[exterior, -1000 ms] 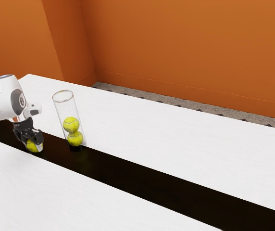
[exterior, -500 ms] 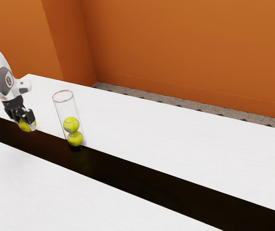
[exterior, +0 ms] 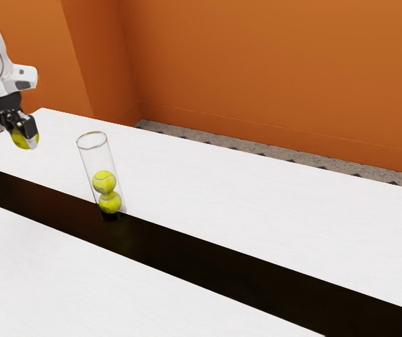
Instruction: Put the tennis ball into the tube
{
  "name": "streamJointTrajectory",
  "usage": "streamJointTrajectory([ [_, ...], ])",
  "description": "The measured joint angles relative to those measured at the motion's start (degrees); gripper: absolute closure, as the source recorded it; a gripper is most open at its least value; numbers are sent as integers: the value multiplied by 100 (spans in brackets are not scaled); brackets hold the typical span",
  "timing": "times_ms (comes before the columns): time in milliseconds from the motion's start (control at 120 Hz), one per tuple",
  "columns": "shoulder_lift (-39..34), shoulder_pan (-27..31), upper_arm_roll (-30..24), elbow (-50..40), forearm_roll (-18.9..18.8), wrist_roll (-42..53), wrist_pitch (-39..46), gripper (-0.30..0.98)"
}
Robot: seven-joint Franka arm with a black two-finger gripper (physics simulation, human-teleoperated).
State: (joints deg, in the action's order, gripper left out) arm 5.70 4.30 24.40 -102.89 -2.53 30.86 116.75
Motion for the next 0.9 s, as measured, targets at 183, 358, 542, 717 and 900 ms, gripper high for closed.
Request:
streamJointTrajectory([
  [183, -218, -217, -74, 260, -403, -283, -300, 56],
  [358, -210, -381, -309, 340, -574, -528, -475, 56],
  [542, -193, -430, -579, 347, -704, -766, -554, 57],
  [717, -183, -351, -888, 415, -802, -969, -572, 57],
  [900, -42, -435, -1132, 430, -831, -1134, -464, 57],
])
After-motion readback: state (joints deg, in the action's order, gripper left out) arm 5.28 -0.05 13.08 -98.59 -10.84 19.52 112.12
